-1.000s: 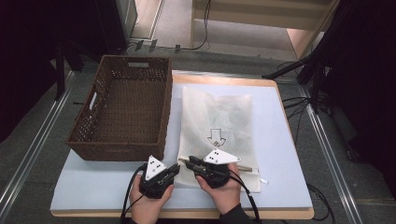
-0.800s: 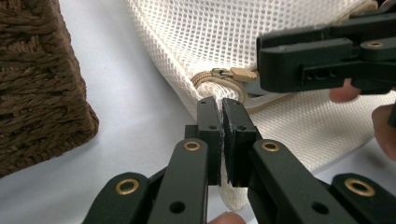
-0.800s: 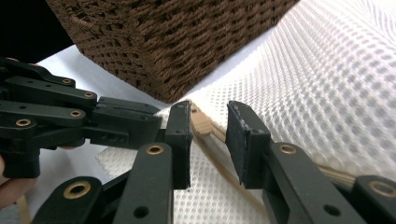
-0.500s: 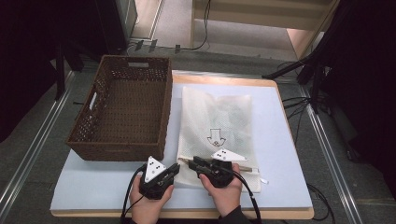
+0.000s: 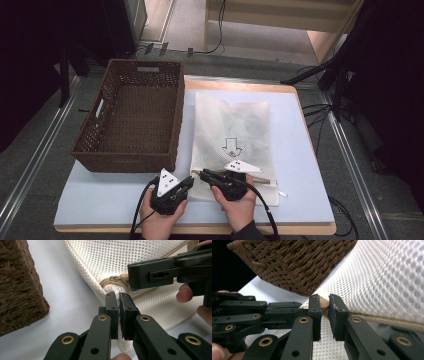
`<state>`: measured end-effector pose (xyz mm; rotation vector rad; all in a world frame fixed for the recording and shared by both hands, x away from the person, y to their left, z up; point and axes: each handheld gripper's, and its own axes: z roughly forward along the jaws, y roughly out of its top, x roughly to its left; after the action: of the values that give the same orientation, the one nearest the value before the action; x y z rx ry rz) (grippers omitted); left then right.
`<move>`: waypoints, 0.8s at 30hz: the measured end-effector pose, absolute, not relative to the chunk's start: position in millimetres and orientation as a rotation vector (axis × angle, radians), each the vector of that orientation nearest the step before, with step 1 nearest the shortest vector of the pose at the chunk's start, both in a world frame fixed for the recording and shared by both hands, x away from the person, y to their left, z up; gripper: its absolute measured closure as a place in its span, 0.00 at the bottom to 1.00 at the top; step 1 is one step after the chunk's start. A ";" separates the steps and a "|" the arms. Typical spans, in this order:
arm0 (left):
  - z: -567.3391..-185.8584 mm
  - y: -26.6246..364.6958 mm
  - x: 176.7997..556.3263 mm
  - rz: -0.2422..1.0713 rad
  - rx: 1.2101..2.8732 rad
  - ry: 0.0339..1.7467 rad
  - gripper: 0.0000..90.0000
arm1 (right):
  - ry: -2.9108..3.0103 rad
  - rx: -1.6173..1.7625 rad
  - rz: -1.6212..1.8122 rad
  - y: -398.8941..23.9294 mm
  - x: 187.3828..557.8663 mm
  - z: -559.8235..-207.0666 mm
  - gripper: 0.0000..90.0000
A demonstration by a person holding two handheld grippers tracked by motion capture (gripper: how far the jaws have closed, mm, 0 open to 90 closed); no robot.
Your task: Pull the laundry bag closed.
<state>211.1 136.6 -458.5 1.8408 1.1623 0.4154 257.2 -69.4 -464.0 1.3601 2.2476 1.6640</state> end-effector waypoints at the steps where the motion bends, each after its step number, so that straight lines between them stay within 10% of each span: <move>1: -458.6 137.5 211.3 0.413 1.843 1.164 0.96 | 2.253 1.353 1.656 -68.9 256.7 -463.7 0.91; 19: -467.1 156.1 227.4 0.229 1.783 1.366 0.60 | 2.238 1.327 1.607 -71.3 256.4 -470.2 1.00; 24: -473.5 148.3 229.7 0.142 1.803 1.360 0.65 | 2.226 1.376 1.636 -66.8 259.8 -473.0 0.92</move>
<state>229.7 148.3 -473.5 1.8035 1.3603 0.1420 259.8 -66.8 -473.0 1.3764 2.2262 1.6357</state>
